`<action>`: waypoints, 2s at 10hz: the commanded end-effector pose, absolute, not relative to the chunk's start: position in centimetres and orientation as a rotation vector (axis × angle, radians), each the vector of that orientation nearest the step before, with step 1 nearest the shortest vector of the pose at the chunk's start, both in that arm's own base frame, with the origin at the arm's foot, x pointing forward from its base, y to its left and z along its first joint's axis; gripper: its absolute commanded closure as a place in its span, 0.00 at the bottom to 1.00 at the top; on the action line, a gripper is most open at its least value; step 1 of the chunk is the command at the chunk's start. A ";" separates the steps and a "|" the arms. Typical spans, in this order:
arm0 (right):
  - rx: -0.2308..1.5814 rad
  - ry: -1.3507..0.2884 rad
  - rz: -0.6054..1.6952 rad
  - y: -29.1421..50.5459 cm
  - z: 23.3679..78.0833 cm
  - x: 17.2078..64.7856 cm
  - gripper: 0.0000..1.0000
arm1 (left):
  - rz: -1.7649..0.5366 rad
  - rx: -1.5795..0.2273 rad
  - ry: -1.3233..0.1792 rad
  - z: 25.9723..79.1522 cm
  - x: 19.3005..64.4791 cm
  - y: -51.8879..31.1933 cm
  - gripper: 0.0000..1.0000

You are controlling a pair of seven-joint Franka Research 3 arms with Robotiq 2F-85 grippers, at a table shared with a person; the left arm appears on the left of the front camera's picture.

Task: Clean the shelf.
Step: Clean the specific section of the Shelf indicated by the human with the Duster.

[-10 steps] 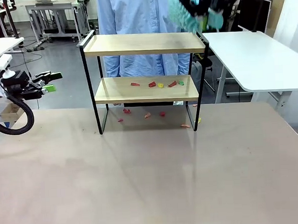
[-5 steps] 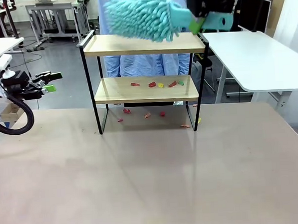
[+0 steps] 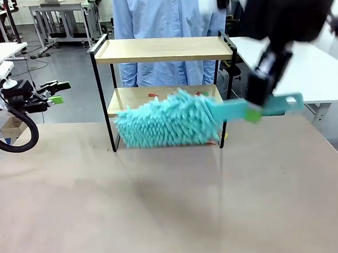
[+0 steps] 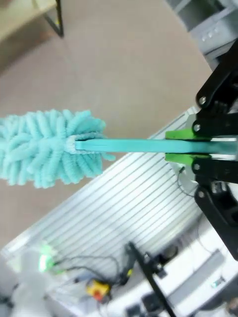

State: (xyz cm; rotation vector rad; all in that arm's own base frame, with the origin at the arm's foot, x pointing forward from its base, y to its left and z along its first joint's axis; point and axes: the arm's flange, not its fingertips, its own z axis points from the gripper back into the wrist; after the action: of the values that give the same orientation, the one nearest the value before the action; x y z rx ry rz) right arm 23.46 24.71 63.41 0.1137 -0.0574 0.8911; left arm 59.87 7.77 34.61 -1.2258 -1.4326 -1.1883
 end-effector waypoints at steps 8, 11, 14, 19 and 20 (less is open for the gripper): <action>0.223 0.071 0.988 16.4 55.6 20.7 0.87 | -1.196 -1.224 -1.432 34.9 59.7 7.8 0.00; 0.223 0.071 0.988 16.4 55.6 20.7 0.87 | -1.196 -1.224 -1.432 34.9 59.7 7.8 0.00; 0.223 0.071 0.988 16.4 55.6 20.7 0.87 | -1.196 -1.224 -1.432 34.9 59.7 7.8 0.00; 0.223 0.071 0.988 16.4 55.6 20.7 0.87 | -1.196 -1.224 -1.432 34.9 59.7 7.8 0.00; 0.223 0.071 0.988 16.4 55.6 20.7 0.87 | -1.196 -1.224 -1.432 34.9 59.7 7.8 0.00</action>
State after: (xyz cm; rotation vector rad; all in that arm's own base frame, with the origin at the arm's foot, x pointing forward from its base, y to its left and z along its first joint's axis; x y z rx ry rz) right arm 20.48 16.24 54.98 0.2129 0.0755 0.9927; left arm 59.87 7.76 34.61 -1.2258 -1.4326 -1.1884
